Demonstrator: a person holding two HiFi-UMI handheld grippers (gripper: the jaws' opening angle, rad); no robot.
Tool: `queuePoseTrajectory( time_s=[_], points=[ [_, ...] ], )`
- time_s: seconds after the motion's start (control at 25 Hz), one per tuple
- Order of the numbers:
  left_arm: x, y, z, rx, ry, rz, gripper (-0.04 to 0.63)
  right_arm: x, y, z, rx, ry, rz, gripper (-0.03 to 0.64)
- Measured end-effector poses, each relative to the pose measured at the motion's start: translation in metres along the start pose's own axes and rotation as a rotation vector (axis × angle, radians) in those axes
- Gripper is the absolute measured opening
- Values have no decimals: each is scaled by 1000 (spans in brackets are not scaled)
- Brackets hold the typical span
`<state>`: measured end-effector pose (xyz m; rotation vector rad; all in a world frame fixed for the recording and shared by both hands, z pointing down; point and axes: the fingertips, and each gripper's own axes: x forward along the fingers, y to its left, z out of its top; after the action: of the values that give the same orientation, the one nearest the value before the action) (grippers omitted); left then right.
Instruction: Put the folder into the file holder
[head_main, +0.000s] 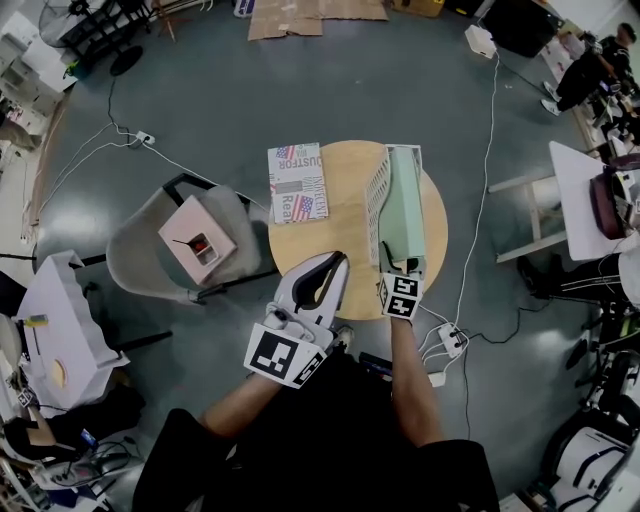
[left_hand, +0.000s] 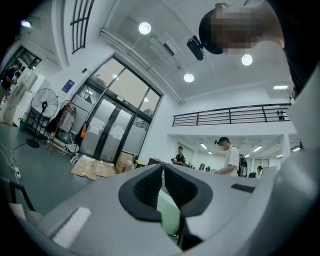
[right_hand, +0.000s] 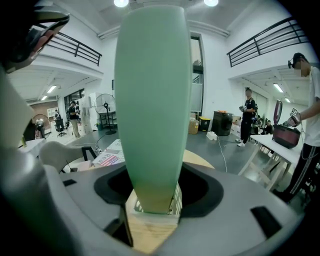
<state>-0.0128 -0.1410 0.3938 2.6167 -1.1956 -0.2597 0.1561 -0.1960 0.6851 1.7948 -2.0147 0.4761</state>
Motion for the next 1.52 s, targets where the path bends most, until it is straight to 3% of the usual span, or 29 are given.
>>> queuePoseTrajectory(
  time_s=[0.44, 0.84, 1.08, 1.52],
  points=[
    [-9, -10, 7, -1, -18, -14, 20, -43, -3, 7, 16, -1, -2, 253],
    [-14, -11, 9, -18, -20, -13, 20, -91, -7, 14, 139, 5, 23, 245],
    [-16, -14, 10, 1, -24, -13, 20, -122, -1, 40, 185, -25, 57, 184],
    [-19, -15, 10, 18, -28, -2, 20, -180, 3, 101, 145, -156, 42, 126]
  ],
)
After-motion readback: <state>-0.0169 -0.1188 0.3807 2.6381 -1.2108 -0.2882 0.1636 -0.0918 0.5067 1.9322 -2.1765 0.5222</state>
